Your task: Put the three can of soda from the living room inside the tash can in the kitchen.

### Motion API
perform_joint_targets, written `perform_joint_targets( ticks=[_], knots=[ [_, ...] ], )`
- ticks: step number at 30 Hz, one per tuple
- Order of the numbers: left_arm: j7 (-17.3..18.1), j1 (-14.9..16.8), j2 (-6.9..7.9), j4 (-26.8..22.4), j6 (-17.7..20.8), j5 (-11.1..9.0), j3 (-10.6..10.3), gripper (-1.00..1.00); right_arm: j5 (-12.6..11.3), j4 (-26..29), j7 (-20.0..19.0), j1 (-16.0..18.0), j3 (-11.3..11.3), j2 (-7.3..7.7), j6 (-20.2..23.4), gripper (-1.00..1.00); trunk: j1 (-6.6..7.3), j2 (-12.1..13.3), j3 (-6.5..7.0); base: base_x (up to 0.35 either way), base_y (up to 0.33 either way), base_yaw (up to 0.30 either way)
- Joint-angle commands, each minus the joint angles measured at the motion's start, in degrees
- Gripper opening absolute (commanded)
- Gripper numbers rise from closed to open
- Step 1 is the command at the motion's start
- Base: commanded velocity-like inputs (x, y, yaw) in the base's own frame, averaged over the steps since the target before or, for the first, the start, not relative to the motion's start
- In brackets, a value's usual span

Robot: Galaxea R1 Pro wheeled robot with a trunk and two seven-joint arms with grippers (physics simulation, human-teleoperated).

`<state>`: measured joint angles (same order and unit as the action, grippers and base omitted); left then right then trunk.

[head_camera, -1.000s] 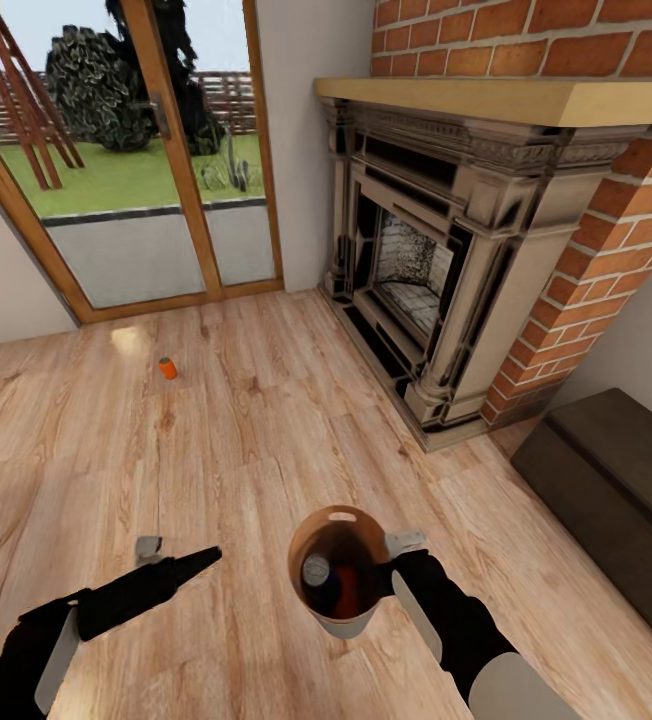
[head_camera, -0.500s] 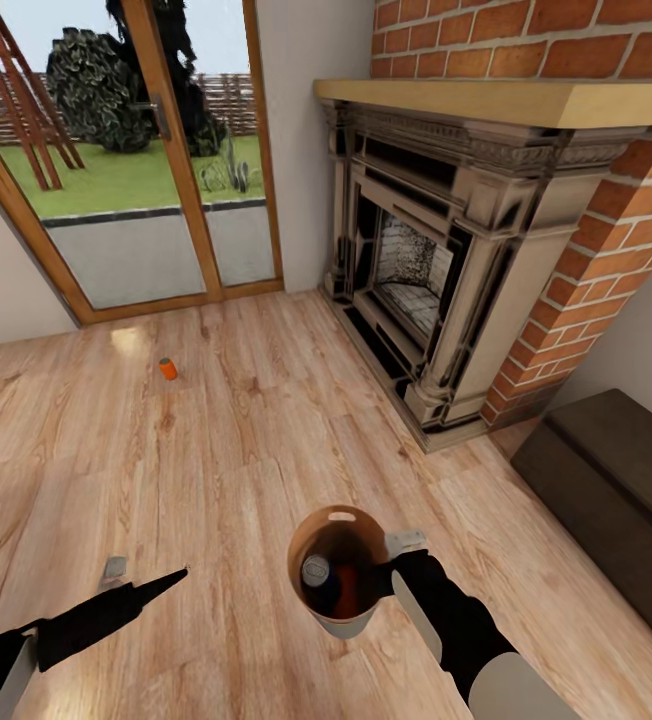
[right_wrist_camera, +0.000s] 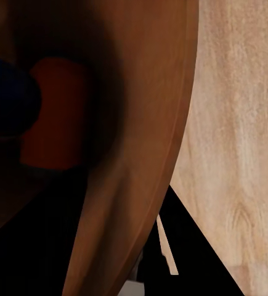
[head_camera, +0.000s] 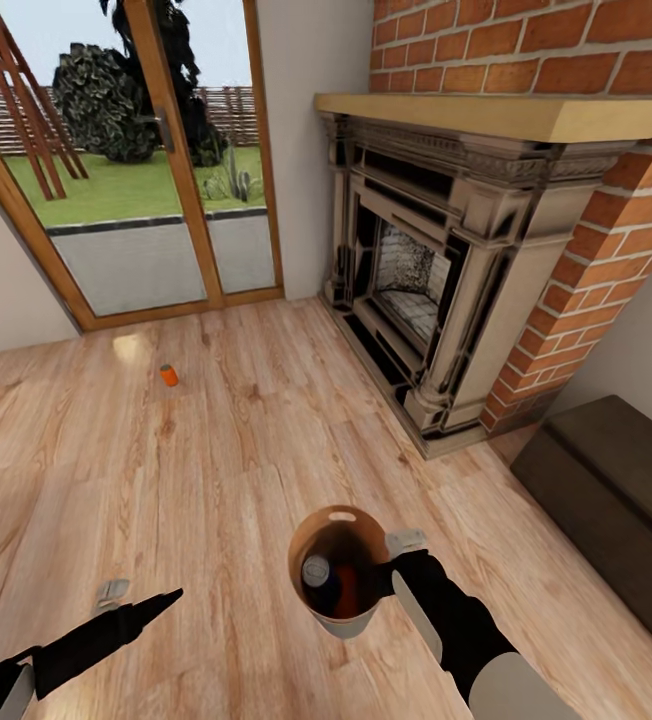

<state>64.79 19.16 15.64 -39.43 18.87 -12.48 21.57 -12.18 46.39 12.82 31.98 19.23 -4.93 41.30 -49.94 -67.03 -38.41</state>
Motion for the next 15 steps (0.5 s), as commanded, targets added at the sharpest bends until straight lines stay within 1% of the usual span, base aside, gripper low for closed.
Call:
perform_joint_targets(
  ticks=[1, 15],
  knots=[
    [-0.02, 0.00, 0.00, 0.03, -0.05, 0.00, 0.01, 1.00, -0.40, 0.02, 0.01, 0.02, 0.02, 0.00, -0.10, -1.00, 0.00, 0.00, 0.10, 0.000, 0.000, 0.000],
    [-0.11, 0.00, -0.08, 0.22, -0.32, 0.00, 0.00, 1.00, -0.41, 0.02, 0.01, 0.02, 0.02, -0.05, -0.16, -1.00, 0.00, 0.00, 1.43, 0.000, 0.000, 0.000]
  ],
)
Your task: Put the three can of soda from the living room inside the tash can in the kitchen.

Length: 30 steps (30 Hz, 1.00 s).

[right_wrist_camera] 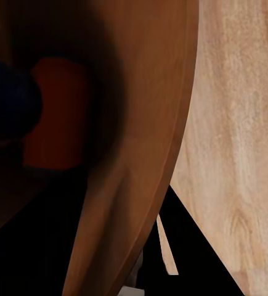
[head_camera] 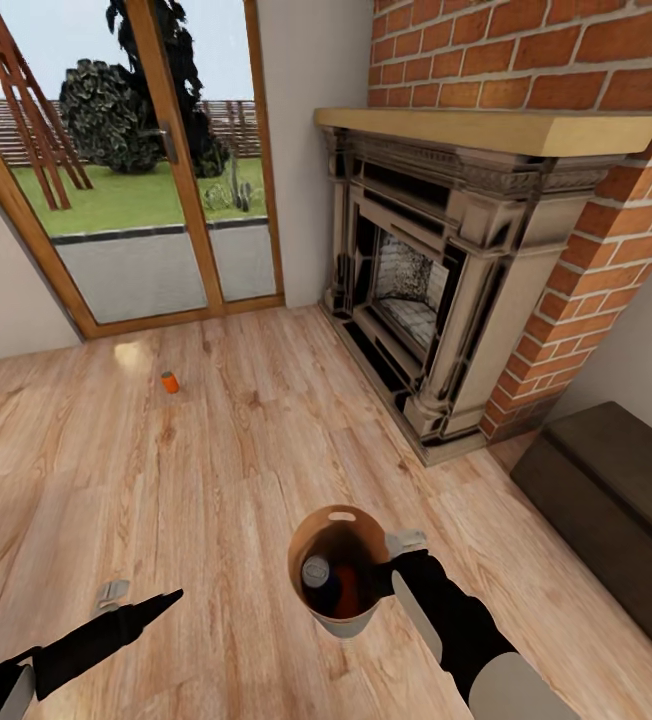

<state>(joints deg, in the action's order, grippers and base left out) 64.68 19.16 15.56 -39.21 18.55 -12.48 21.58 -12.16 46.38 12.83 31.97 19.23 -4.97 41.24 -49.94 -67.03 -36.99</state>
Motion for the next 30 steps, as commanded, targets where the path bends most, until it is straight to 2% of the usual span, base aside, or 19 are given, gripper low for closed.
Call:
perform_joint_targets(
  ticks=[1, 30],
  knots=[
    [0.00, 0.00, 0.00, 0.01, 0.00, 0.00, -0.02, 1.00, -0.42, 0.03, 0.00, 0.02, 0.02, -0.01, -0.10, -1.00, 0.00, 0.00, 0.10, 0.000, 0.000, 0.000],
    [-0.08, 0.00, -0.01, 0.06, -0.18, 0.00, -0.04, 1.00, -0.45, 0.03, 0.00, 0.02, 0.02, -0.01, -0.10, -1.00, 0.00, 0.00, 2.85, 0.000, 0.000, 0.000]
  ],
)
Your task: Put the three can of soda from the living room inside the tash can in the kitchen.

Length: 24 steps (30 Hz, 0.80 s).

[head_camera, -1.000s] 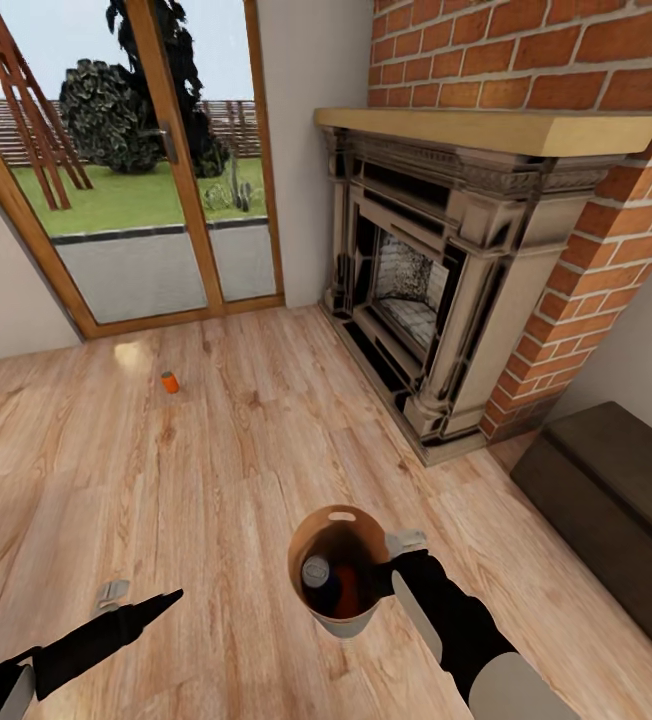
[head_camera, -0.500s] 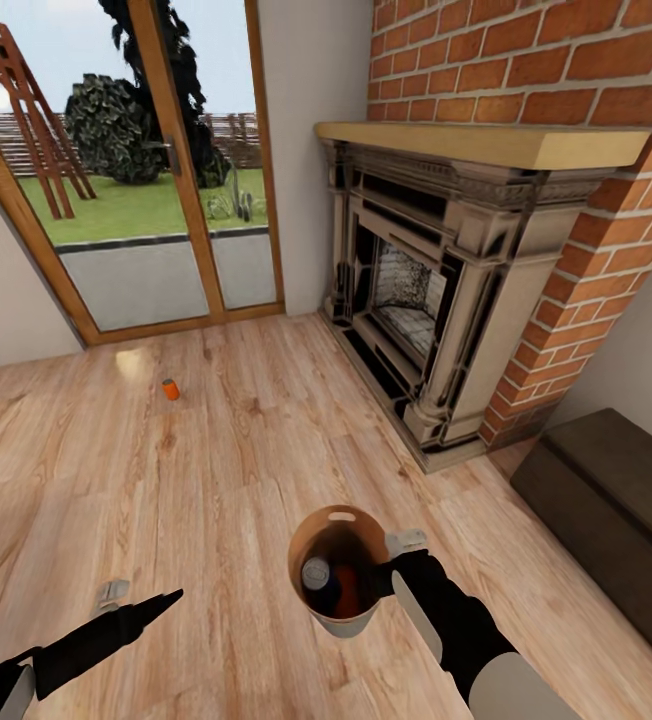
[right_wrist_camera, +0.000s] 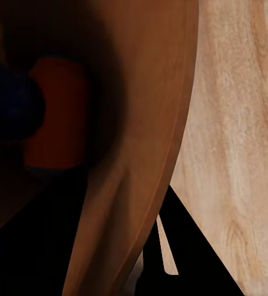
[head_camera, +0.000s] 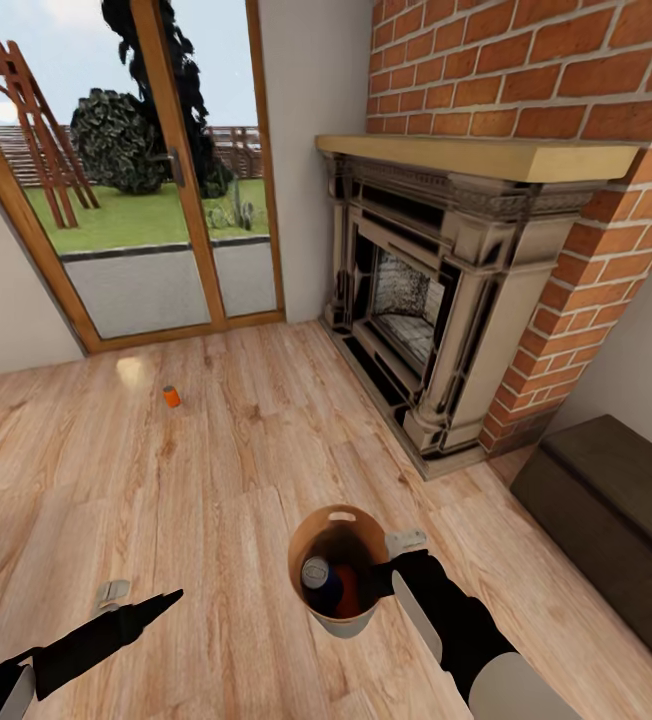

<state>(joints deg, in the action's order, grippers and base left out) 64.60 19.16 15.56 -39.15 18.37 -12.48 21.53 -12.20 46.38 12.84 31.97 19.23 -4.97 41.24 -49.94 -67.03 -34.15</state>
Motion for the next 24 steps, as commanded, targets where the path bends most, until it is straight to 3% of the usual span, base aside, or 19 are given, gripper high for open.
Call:
perform_joint_targets(
  ticks=[1, 24],
  knots=[
    [0.00, 0.00, 0.00, 0.00, 0.00, 0.00, 0.00, 1.00, -0.41, 0.03, 0.00, 0.02, 0.00, 0.00, -0.11, -1.00, 0.00, 0.00, 0.10, 0.000, 0.000, 0.000],
    [0.00, 0.00, 0.00, 0.00, 0.00, 0.00, -0.09, 1.00, -0.41, 0.03, 0.00, 0.03, -0.07, 0.03, -0.11, -1.00, 0.00, 0.00, 2.28, 0.000, 0.000, 0.000]
  ],
)
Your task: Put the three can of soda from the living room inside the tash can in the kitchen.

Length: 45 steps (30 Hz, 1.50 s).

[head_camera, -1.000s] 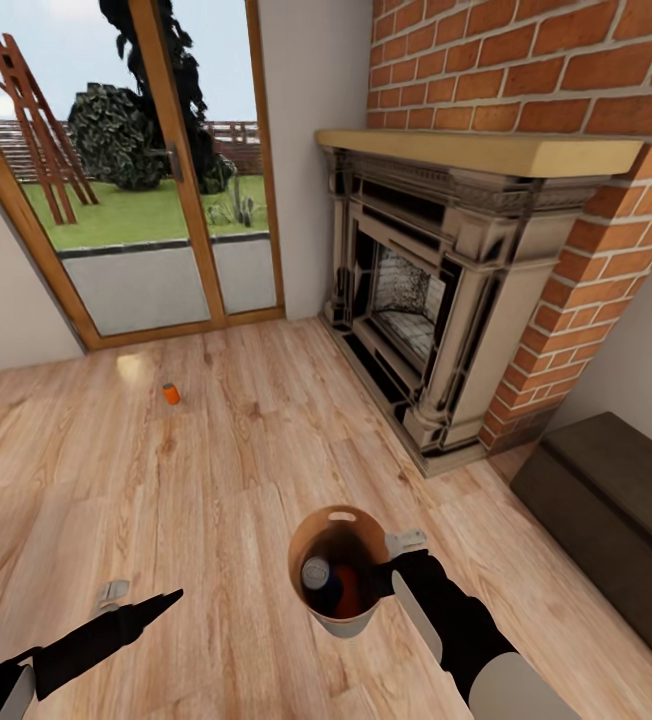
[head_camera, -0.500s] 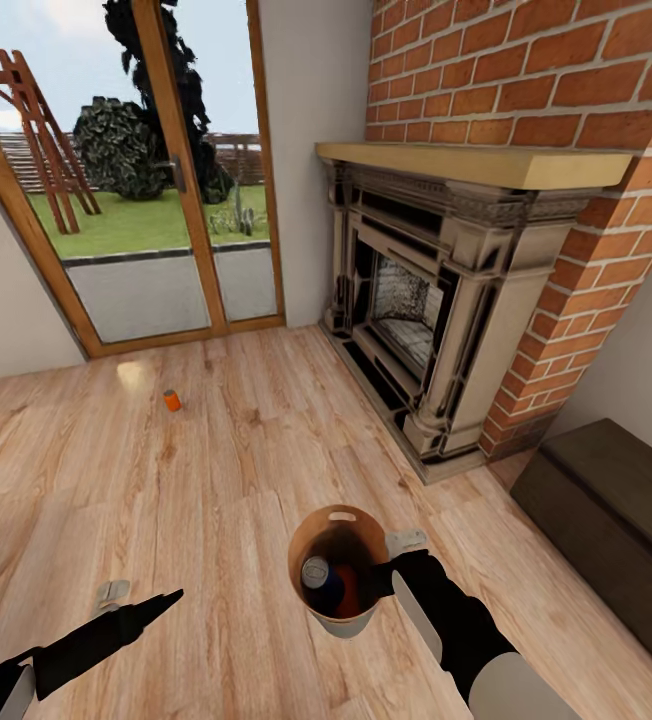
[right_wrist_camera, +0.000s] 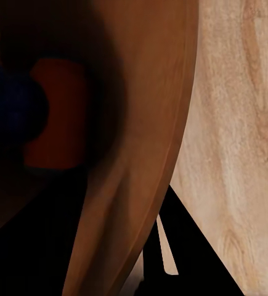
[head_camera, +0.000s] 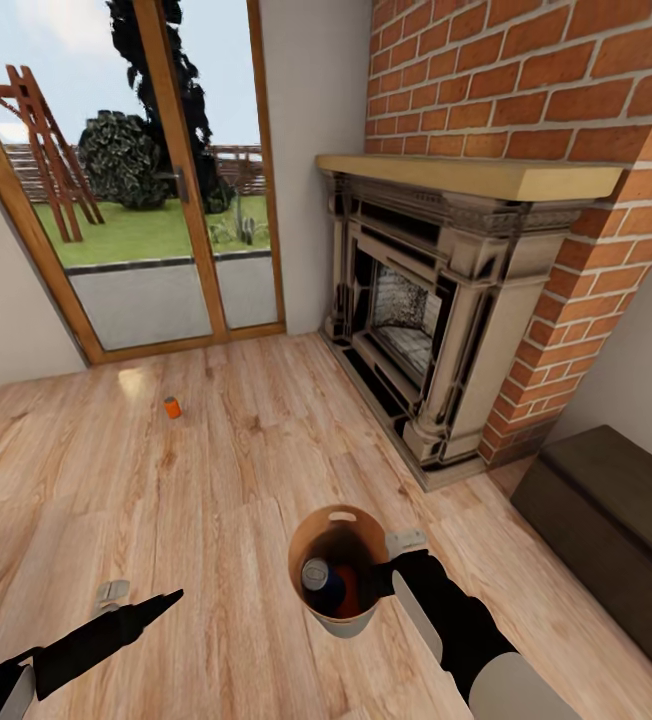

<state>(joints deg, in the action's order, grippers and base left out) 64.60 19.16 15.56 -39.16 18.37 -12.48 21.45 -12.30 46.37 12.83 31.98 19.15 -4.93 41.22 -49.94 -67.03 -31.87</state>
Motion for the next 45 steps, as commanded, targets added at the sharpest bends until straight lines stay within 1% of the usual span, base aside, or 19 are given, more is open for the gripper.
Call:
perform_joint_targets(
  ticks=[1, 45],
  knots=[
    [0.00, 0.00, 0.00, 0.00, 0.00, 0.00, 0.00, 1.00, -0.30, 0.03, 0.00, 0.02, 0.01, -0.02, -0.09, -1.00, 0.00, 0.00, 0.10, 0.000, 0.000, 0.000],
    [0.01, 0.00, 0.00, 0.04, 0.00, 0.00, 0.00, 1.00, -0.32, -0.04, 0.00, 0.02, 0.01, -0.07, -0.09, -1.00, 0.00, 0.00, 4.28, 0.000, 0.000, 0.000]
  ],
)
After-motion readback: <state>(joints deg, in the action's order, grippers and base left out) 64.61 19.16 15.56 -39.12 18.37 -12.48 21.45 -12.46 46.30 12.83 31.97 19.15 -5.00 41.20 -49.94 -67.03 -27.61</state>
